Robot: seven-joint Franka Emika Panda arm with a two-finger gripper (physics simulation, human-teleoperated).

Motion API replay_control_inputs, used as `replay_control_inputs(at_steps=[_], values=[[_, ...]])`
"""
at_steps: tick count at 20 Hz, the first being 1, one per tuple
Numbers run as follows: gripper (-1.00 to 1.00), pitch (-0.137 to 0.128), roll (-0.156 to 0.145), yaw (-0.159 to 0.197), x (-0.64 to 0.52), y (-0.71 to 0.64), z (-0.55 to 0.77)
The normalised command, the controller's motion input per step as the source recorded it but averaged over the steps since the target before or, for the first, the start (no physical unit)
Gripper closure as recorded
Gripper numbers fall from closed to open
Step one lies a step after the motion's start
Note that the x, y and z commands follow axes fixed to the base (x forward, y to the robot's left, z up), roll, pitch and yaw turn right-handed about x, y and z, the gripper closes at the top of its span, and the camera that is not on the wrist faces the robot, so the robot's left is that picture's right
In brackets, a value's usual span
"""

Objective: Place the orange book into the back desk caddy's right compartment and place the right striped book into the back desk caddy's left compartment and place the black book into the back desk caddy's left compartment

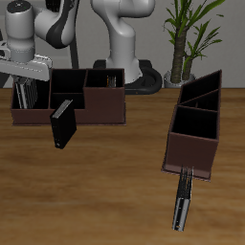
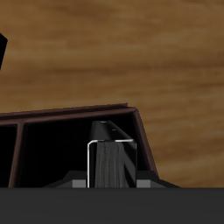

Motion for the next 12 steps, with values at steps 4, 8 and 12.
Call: replay_control_inputs(at_steps=[4,8,12], values=[[1.0,0.049,-0.005,-0.03,0.09,-0.04,-0.11],[-1.0,0.043,-0.034,-0.028,0.08,-0.11,-0.1],[-1.0,0.005,-0.017,-0.014,0.02,-0.06,-0.01]])
